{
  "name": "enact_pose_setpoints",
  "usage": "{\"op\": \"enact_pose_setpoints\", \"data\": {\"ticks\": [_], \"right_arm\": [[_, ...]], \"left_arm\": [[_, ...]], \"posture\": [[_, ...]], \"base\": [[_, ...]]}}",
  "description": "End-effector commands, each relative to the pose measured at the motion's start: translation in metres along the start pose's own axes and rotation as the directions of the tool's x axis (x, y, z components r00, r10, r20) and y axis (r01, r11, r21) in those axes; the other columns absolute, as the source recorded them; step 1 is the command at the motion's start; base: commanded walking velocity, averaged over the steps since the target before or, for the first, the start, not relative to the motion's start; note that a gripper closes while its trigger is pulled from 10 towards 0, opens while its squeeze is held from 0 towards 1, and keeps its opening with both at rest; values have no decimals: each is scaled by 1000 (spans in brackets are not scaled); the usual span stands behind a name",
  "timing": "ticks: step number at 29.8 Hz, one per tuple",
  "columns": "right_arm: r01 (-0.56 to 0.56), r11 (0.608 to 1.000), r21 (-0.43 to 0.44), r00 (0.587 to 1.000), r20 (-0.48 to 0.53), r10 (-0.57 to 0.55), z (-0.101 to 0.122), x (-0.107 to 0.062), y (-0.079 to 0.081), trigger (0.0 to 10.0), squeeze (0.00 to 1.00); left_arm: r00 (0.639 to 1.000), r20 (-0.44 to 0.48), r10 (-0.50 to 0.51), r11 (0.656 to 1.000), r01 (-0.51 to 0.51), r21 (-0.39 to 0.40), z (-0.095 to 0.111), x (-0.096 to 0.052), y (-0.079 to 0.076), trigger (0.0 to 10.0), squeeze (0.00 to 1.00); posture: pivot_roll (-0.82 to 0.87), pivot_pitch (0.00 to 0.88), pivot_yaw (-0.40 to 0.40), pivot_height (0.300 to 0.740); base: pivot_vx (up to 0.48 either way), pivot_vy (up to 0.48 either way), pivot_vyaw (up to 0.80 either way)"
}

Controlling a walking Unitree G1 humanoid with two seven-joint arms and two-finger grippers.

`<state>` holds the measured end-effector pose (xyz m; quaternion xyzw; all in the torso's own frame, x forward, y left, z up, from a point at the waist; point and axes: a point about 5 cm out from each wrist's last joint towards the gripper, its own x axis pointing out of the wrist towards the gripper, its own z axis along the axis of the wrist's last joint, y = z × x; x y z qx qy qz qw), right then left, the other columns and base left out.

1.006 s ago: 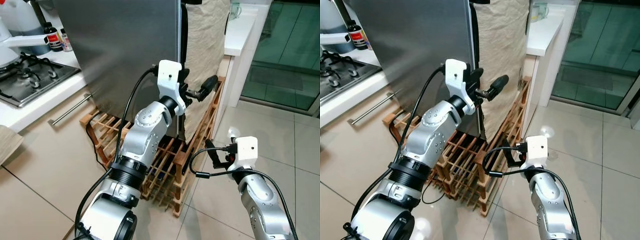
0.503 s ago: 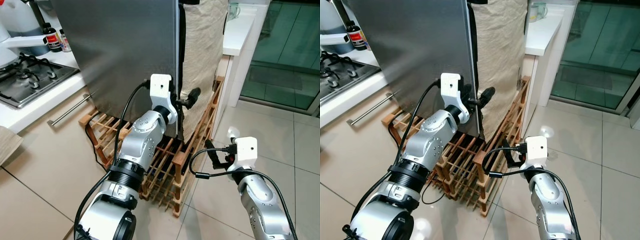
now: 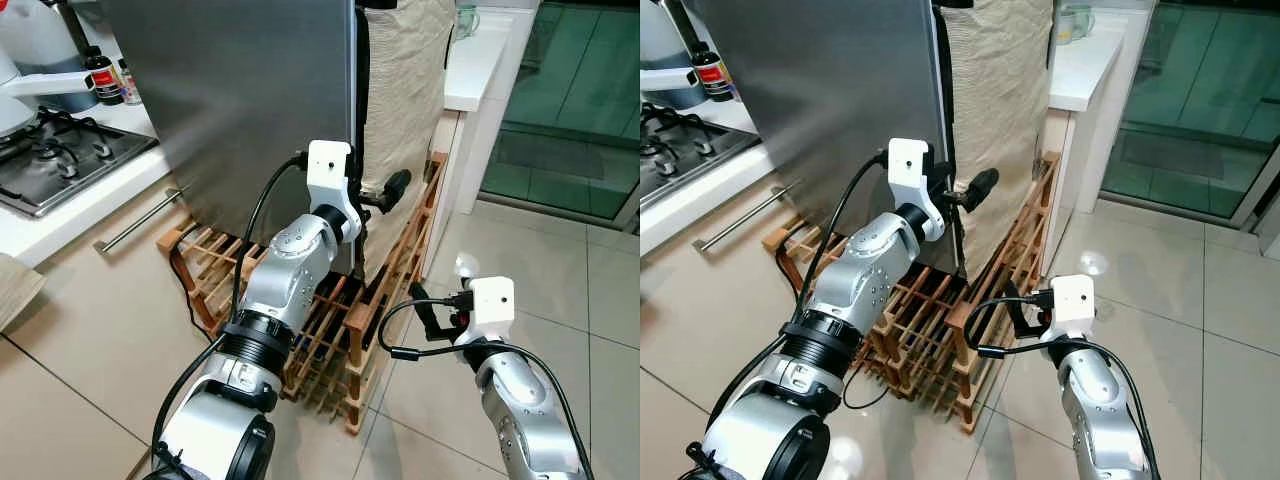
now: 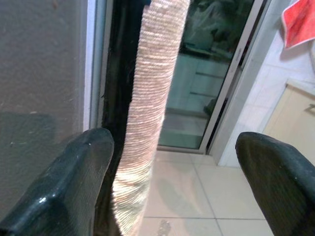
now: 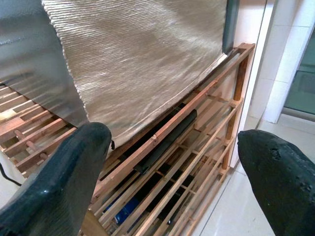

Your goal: Restocking fridge

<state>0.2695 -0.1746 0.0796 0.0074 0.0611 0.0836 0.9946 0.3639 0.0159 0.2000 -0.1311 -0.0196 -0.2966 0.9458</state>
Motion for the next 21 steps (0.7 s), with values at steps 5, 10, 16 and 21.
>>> {"op": "enact_pose_setpoints", "data": {"ticks": [5, 10, 16, 21], "right_arm": [[-16, 1000, -1, 1000, 16, 16, 4, 1, 4, 10000, 43], [-16, 1000, -1, 1000, 23, 16, 6, 3, 4, 10000, 43], [-8, 1000, -3, 1000, 28, 8, 8, 1, 3, 10000, 47], [-4, 1000, -7, 1000, 25, 4, 8, 0, 2, 10000, 47]], "left_arm": [[998, -64, -8, 996, 14, 90, -9, 20, -22, 10000, 0], [995, -93, 38, 998, -33, 57, -12, 25, -17, 10000, 0], [998, -58, -23, 994, 16, -111, -2, 35, -34, 10000, 0], [997, -68, -32, 987, 21, -158, -6, 37, -40, 10000, 0]], "posture": [[-279, 0, 126, 740], [-288, 0, 133, 740], [-302, 0, 138, 740], [-305, 0, 133, 740]], "base": [[0, 0, 0], [0, 0, 0], [0, 0, 0], [0, 0, 0]]}}
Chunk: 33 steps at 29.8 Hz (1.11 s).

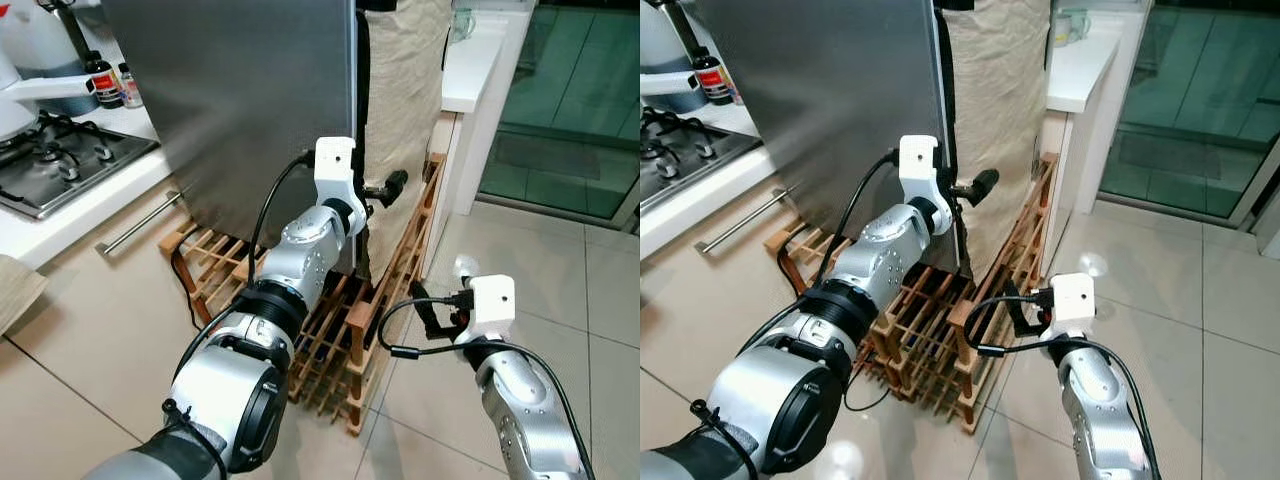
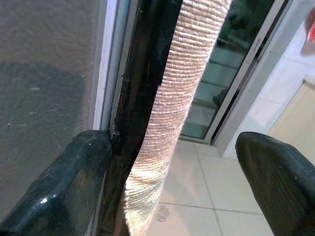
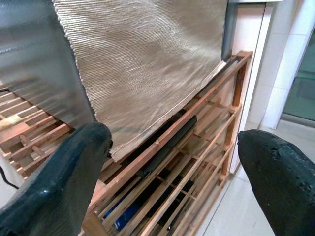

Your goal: Restocking fridge

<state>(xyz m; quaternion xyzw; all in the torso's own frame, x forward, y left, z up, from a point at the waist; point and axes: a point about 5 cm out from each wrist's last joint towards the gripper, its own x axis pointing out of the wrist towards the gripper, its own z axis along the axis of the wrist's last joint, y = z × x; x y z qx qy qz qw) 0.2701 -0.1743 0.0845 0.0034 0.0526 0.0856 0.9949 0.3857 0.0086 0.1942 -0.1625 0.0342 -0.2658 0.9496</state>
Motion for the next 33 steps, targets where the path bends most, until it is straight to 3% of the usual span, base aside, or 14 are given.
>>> {"op": "enact_pose_setpoints", "data": {"ticks": [1, 7, 13, 16, 17, 19, 21, 22, 23, 25, 27, 30, 32, 33], "right_arm": [[-1, 1000, 3, 1000, 9, 1, 3, 0, 1, 10000, 47], [-16, 1000, 2, 1000, 12, 16, 5, 1, 4, 10000, 47], [-23, 1000, 4, 1000, -3, 23, 2, -2, 5, 10000, 43], [5, 1000, 18, 1000, -2, -5, 2, -4, 3, 10000, 43], [5, 1000, 18, 1000, -2, -5, 2, -4, 3, 10000, 43], [14, 1000, 22, 1000, 13, -14, 6, -3, 4, 10000, 43], [13, 1000, 21, 1000, 15, -14, 6, -3, 4, 10000, 43], [14, 1000, 21, 1000, 14, -14, 6, -4, 3, 10000, 47], [14, 1000, 21, 1000, 14, -14, 6, -4, 3, 10000, 47], [20, 1000, 22, 1000, 9, -21, 5, -5, 2, 10000, 47], [26, 999, 25, 1000, 4, -26, 4, -6, 2, 10000, 43], [19, 1000, 22, 1000, -1, -19, 5, -5, 2, 10000, 47], [18, 1000, 19, 1000, -1, -18, 5, -4, 2, 10000, 43], [18, 1000, 19, 1000, -1, -18, 5, -4, 2, 10000, 43]], "left_arm": [[995, -2, -105, 992, 104, -65, -3, 12, -50, 10000, 0], [971, 2, -238, 969, 238, -73, -4, 17, -80, 10000, 0], [847, 35, -530, 840, 531, -116, -7, 12, -144, 10000, 0], [735, 94, -671, 712, 675, -196, 4, 6, -186, 10000, 0], [735, 94, -671, 712, 675, -196, 4, 6, -186, 10000, 0], [610, 132, -782, 573, 786, -233, 9, -5, -214, 10000, 0], [570, 139, -810, 531, 813, -238, 9, -9, -220, 10000, 0], [511, 149, -847, 465, 847, -257, 9, -14, -228, 10000, 0], [511, 149, -847, 465, 847, -257, 9, -14, -228, 10000, 0], [400, 175, -899, 338, 892, -301, 10, -24, -238, 10000, 0], [344, 205, -916, 267, 906, -329, 13, -30, -244, 10000, 0], [335, 213, -918, 252, 905, -342, 15, -30, -241, 10000, 0], [402, 183, -897, 331, 886, -325, 12, -23, -231, 10000, 0], [402, 183, -897, 331, 886, -325, 12, -23, -231, 10000, 0]], "posture": [[-305, 0, 133, 740], [-313, 0, 137, 740], [-334, 0, 151, 740], [-363, 0, 166, 740], [-363, 0, 166, 740], [-379, 0, 178, 740], [-379, 0, 178, 740], [-386, 0, 183, 740], [-386, 0, 183, 740], [-388, 0, 182, 740], [-386, 0, 181, 740], [-380, 0, 175, 740], [-379, 0, 174, 740], [-379, 0, 174, 740]], "base": [[0, 0, 0], [0, 0, 0], [0, 0, 0], [0, 0, 0], [0, 0, 0], [0, 0, 0], [0, 0, 0], [0, 0, 0], [0, 0, 0], [0, 0, 0], [0, 0, 0], [0, 0, 0], [0, 0, 0], [0, 0, 0]]}}
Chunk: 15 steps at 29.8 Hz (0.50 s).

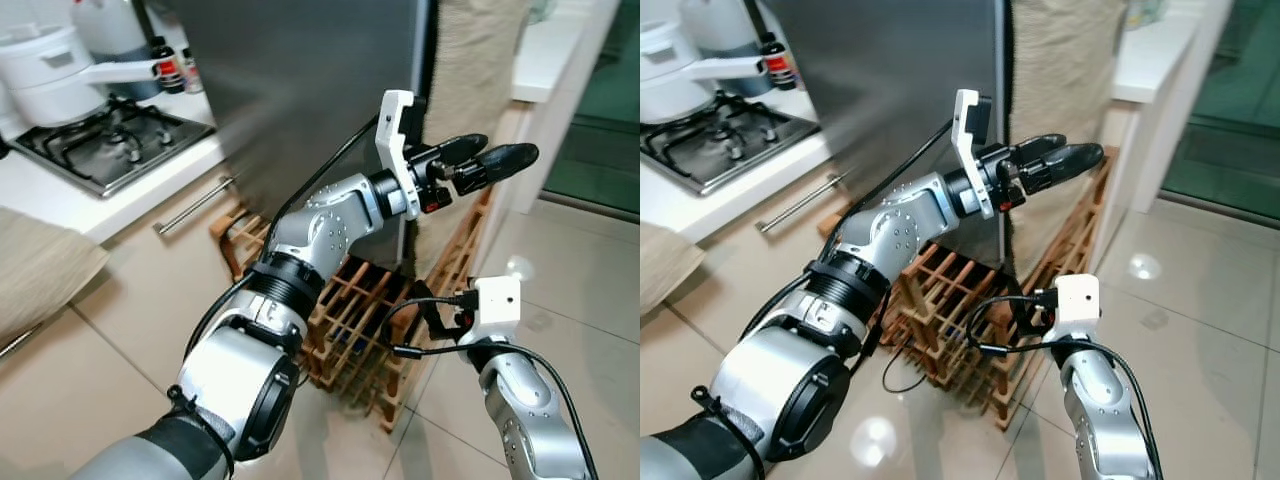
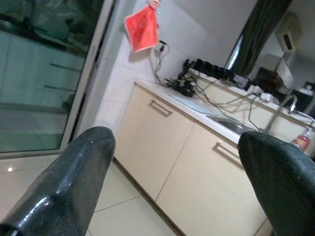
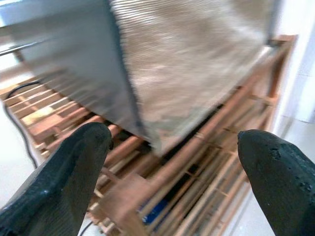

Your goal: Restocking fridge

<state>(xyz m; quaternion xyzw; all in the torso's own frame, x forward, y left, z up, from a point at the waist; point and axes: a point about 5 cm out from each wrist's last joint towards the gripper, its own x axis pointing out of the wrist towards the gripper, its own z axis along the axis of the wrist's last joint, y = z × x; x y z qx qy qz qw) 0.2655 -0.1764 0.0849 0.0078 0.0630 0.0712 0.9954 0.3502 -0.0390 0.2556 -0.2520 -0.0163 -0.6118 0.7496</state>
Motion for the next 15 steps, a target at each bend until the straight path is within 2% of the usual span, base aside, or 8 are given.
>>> {"op": "enact_pose_setpoints", "data": {"ticks": [1, 3, 4, 6, 8, 12, 13, 15], "right_arm": [[-12, 1000, 6, 1000, 21, 12, 6, 1, 4, 10000, 43], [-10, 1000, 4, 1000, 28, 10, 7, 2, 4, 10000, 47], [11, 1000, 1, 999, 37, -11, 8, 5, 3, 10000, 43], [11, 1000, 1, 999, 37, -11, 8, 5, 3, 10000, 43], [53, 999, 5, 997, 63, -53, 13, 8, 0, 10000, 39], [125, 992, -1, 985, 118, -124, 27, 12, -8, 10000, 27], [133, 991, -20, 982, 138, -129, 32, 13, -8, 10000, 27], [138, 990, -32, 980, 152, -131, 35, 14, -8, 10000, 27]], "left_arm": [[952, 31, -304, 935, 304, -183, -55, 92, -105, 10000, 0], [977, 14, -212, 971, 213, -112, -53, 78, -83, 10000, 0], [996, 8, -89, 996, 89, 5, -47, 58, -58, 10000, 0], [996, 8, -89, 996, 89, 5, -47, 58, -58, 10000, 0], [999, 22, 43, 992, -46, 121, -37, 27, -32, 10000, 0], [956, 157, 247, 924, -281, 258, 0, -38, -1, 10000, 0], [921, 209, 330, 878, -380, 290, 11, -61, 8, 10000, 0], [892, 244, 381, 842, -444, 307, 17, -77, 12, 10000, 0]], "posture": [[-375, 0, 173, 740], [-362, 0, 170, 740], [-356, 0, 167, 740], [-356, 0, 167, 740], [-325, 0, 155, 740], [-291, 0, 143, 740], [-269, 0, 137, 740], [-264, 0, 136, 740]], "base": [[0, 0, 0], [0, 0, 0], [0, 0, 0], [0, 0, 0], [0, 0, 0], [0, 0, 0], [0, 0, 0], [0, 0, 0]]}}
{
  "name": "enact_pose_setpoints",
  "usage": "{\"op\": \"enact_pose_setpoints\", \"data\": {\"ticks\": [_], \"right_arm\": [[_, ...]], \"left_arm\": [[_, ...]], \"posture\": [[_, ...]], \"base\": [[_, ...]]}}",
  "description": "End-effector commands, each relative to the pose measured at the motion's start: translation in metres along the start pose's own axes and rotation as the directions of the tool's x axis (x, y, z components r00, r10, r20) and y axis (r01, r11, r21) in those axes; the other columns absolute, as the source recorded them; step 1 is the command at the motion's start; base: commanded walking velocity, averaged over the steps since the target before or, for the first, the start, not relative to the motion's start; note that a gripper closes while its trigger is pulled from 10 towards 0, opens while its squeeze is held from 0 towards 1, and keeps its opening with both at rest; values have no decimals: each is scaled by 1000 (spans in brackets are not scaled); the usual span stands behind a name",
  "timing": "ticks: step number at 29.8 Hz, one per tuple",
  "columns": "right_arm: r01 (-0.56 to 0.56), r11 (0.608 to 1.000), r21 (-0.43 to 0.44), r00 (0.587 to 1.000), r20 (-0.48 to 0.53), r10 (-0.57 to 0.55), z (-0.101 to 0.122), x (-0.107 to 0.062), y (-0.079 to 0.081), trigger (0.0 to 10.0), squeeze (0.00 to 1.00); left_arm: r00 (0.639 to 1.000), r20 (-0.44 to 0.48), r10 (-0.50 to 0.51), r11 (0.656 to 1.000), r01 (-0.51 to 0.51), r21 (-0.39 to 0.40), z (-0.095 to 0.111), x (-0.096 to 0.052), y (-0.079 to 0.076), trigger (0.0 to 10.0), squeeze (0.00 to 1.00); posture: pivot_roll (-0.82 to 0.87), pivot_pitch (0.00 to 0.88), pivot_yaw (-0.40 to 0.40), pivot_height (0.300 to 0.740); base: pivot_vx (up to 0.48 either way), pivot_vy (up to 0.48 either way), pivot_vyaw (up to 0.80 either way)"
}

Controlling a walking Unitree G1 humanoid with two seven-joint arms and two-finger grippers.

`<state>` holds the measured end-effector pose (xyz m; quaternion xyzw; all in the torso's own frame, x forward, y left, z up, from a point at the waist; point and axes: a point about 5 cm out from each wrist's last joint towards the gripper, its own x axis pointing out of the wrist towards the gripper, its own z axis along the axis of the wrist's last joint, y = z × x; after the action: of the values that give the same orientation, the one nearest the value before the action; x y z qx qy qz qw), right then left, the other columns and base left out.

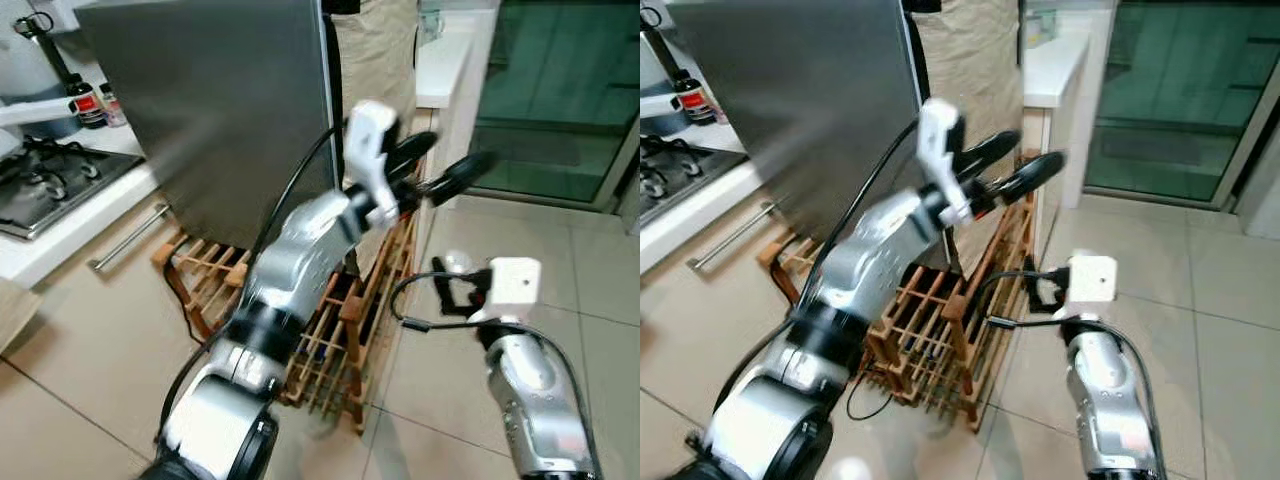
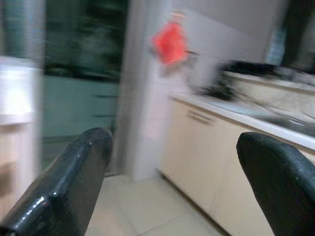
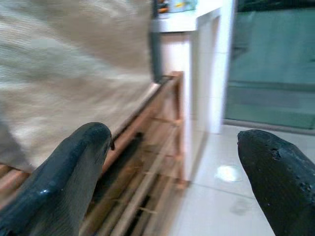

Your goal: Restocking fridge

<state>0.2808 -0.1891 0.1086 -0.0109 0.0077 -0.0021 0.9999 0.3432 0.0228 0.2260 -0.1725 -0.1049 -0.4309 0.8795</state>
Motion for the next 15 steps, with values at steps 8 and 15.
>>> {"op": "enact_pose_setpoints", "data": {"ticks": [8, 15], "right_arm": [[-21, 999, -34, 998, 65, 24, 15, 6, 5, 10000, 43], [-38, 999, -37, 998, 49, 39, 11, 11, 8, 10000, 59]], "left_arm": [[881, 71, 468, 877, -473, 80, 12, -88, 62, 10000, 0], [761, -7, 649, 755, -643, 130, -14, -117, 68, 10000, 0]], "posture": [[-209, 0, 103, 740], [-198, 0, 85, 740]], "base": [[0, 0, -187], [76, -174, -613]]}}
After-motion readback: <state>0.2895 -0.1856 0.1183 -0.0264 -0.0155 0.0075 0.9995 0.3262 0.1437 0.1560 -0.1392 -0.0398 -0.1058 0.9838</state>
